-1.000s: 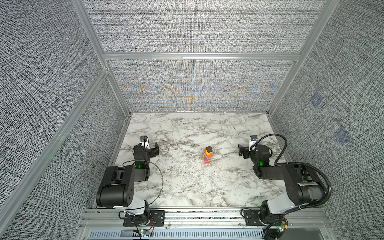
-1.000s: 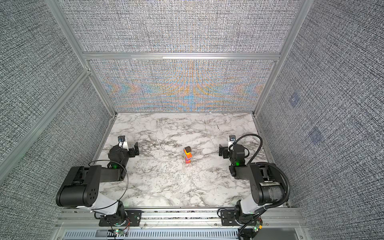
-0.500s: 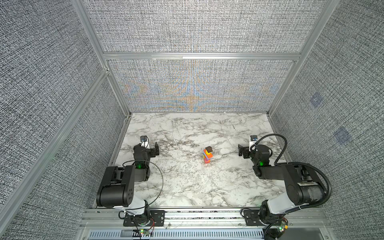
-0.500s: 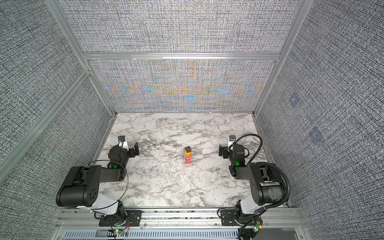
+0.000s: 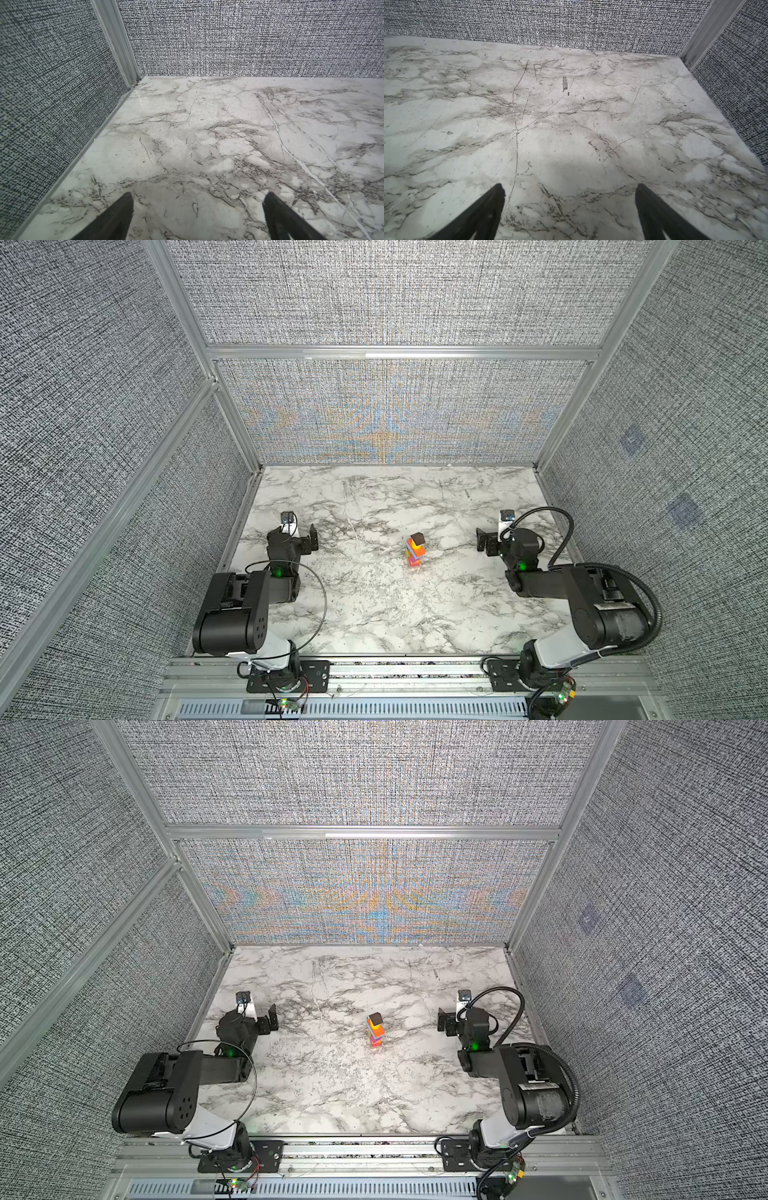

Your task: Build the wood block tower

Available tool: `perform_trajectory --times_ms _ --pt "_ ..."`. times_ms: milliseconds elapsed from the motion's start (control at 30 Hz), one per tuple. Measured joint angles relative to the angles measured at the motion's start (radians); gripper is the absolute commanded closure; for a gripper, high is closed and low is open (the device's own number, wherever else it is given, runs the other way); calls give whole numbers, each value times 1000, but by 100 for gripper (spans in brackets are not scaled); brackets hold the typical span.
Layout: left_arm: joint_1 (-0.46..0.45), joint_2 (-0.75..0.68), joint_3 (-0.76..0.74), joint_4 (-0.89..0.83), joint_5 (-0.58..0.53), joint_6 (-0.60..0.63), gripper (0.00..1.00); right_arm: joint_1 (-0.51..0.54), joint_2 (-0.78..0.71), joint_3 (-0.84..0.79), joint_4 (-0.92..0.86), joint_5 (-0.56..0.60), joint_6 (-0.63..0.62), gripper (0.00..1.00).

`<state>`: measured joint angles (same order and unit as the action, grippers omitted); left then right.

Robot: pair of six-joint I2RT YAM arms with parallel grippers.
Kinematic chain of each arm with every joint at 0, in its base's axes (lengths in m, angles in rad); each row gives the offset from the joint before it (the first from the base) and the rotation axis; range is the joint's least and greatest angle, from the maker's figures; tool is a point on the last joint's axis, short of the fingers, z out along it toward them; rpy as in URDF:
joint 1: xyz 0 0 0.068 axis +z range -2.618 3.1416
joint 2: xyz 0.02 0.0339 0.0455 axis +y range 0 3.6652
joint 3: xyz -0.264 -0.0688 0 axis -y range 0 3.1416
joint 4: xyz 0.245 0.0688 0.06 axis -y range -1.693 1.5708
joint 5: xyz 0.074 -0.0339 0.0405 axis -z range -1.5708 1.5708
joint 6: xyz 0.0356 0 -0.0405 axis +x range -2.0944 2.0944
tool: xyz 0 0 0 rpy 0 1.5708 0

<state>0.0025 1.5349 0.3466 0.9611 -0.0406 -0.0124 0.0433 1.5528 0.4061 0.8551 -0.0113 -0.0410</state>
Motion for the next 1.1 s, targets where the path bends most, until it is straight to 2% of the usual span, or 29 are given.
perform_trajectory --times_ms 233,367,433,600,667,800,900,1033,1100 --pt "0 -3 -25 24 0 0 1 -3 -13 -60 49 0 1 1" --pt "0 19 -164 190 -5 -7 1 -3 9 -202 216 9 11 1" --pt "0 41 -176 222 -13 -8 1 -3 10 -195 221 15 15 1" --pt "1 -31 5 60 1 -11 1 -3 -22 -5 87 22 15 1" --pt "1 -58 22 6 11 -13 1 -2 -16 8 61 21 15 1" --pt "1 -21 6 -29 18 -10 1 -2 -11 -14 11 10 13 1" --pt "1 -19 -70 28 18 -6 1 3 -20 -84 80 -2 5 1" --pt "1 -7 -229 215 2 -14 1 3 18 -221 248 -35 -6 1" --pt "1 36 -204 250 -18 -14 1 3 16 -219 269 -42 -8 1"
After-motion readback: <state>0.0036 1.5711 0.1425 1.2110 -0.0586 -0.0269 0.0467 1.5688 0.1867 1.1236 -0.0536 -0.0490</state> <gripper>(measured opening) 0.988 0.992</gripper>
